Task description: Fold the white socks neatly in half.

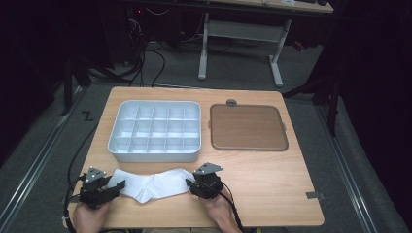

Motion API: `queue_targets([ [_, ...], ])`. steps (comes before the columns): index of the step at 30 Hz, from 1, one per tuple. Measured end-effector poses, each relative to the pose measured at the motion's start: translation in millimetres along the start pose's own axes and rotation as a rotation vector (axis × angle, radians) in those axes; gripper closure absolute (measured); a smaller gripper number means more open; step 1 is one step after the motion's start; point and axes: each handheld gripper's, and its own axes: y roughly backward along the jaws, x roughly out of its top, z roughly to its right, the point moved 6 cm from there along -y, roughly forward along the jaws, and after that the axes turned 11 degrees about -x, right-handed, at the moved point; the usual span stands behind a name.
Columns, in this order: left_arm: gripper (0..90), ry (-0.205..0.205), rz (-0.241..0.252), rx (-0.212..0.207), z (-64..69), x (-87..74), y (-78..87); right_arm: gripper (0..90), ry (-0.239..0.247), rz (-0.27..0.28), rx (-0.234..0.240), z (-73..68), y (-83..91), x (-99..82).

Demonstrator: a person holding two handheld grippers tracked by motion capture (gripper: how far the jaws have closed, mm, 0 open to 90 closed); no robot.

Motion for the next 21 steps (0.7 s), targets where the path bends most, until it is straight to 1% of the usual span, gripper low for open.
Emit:
queue_targets([
  [2,51.4,-0.008,-0.001,0.002,0.0,-0.1,-0.3,67.3,0.005,-0.001,0.0,-1.9,-2.5,1.8],
  [3,54.9,-0.001,0.0,0.001,1.4,-0.4,-0.6,70.2,0.006,-0.009,0.0,-3.1,-3.3,2.9],
  [4,57.5,-0.001,0.0,0.001,1.4,-0.4,-0.6,70.2,0.006,-0.009,0.0,-3.1,-3.3,2.9],
  [5,60.1,-0.003,-0.009,-0.007,3.2,-1.3,-1.3,73.9,0.021,-0.014,0.0,-4.3,-3.0,3.4],
  [6,62.0,-0.003,-0.009,-0.007,3.2,-1.3,-1.3,73.9,0.021,-0.014,0.0,-4.3,-3.0,3.4],
  [7,62.0,-0.001,-0.011,-0.008,4.0,-1.4,-1.8,75.4,0.031,-0.016,0.0,-4.8,-2.7,3.3],
  [9,67.1,0.012,-0.015,-0.017,5.6,-1.7,-2.2,79.5,0.04,-0.019,0.005,-5.5,-2.3,2.7],
  [10,68.6,0.012,-0.015,-0.017,5.6,-1.7,-2.2,79.5,0.04,-0.019,0.005,-5.5,-2.3,2.7],
  [11,70.4,0.028,-0.017,-0.024,6.2,-1.6,-2.4,81.6,0.043,-0.02,0.006,-5.7,-2.1,2.7],
  [12,72.2,0.028,-0.017,-0.024,6.2,-1.6,-2.4,81.6,0.043,-0.02,0.006,-5.7,-2.1,2.7],
  [13,73.8,0.047,-0.026,-0.036,6.7,-1.3,-2.4,83.0,0.047,-0.017,0.008,-5.9,-2.0,2.8],
  [15,75.3,0.055,-0.033,-0.038,6.7,-0.9,-2.6,84.6,0.049,-0.015,0.007,-6.0,-1.7,3.4],
  [18,76.1,0.055,-0.038,-0.044,7.2,-0.8,-2.5,85.4,0.059,-0.017,0.005,-5.5,-0.7,3.8],
  [21,76.7,0.063,-0.036,-0.053,7.6,-0.4,-1.9,85.7,0.052,-0.017,0.012,-4.4,0.2,3.8],
])
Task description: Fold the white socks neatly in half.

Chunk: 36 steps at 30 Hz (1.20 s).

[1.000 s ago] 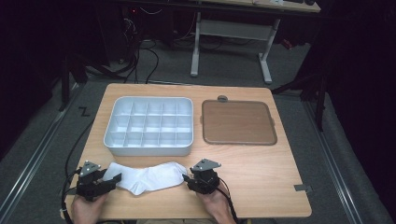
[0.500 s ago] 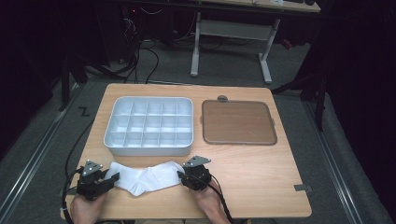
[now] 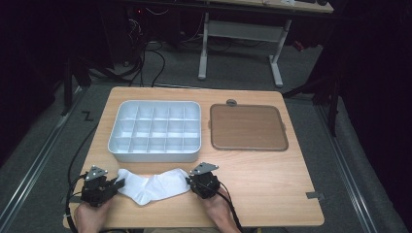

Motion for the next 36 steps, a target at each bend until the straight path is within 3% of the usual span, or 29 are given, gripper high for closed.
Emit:
queue_targets([
  [11,77.3,0.026,-0.004,-0.049,13.2,-1.1,-1.0,86.0,0.001,0.007,0.002,9.9,12.1,-2.5],
  [25,77.5,0.031,-0.019,-0.127,42.8,-3.0,-10.4,86.0,-0.039,0.021,-0.037,34.4,30.8,-11.9],
  [36,77.5,0.033,-0.044,-0.155,55.9,-13.5,-20.3,86.0,-0.074,0.014,-0.053,50.7,40.0,-21.8],
])
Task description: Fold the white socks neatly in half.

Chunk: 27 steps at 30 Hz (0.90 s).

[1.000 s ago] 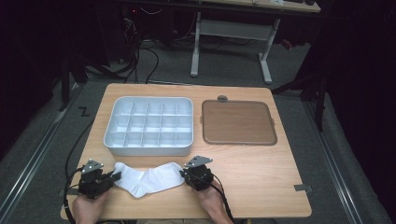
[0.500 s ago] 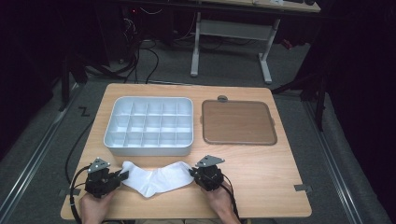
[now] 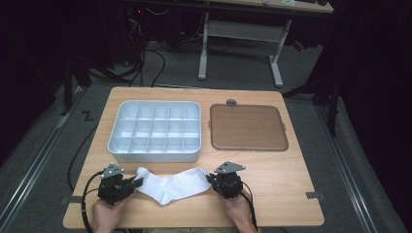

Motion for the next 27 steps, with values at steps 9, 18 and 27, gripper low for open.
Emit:
queue_targets([
  [9,77.5,0.008,-0.016,-0.025,8.5,-6.7,-9.5,85.9,-0.026,0.0,-0.02,13.5,5.6,-6.1],
  [18,77.3,0.009,-0.031,-0.048,16.7,-13.9,-19.8,85.8,-0.049,-0.011,-0.058,28.5,9.6,-15.4],
  [27,77.2,0.012,-0.04,-0.067,25.5,-20.4,-30.5,85.8,-0.057,-0.014,-0.088,40.2,13.0,-20.6],
])
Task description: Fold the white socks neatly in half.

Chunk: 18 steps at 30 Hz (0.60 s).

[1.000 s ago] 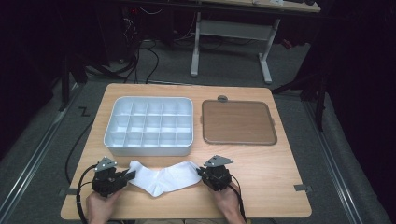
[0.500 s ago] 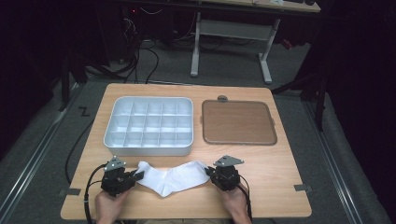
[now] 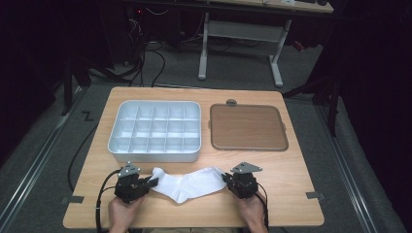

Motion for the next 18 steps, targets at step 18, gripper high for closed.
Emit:
queue_targets([
  [18,76.2,-0.05,-0.017,-0.013,13.4,-15.0,-26.5,85.2,-0.023,-0.027,-0.085,27.0,1.4,-16.1],
])
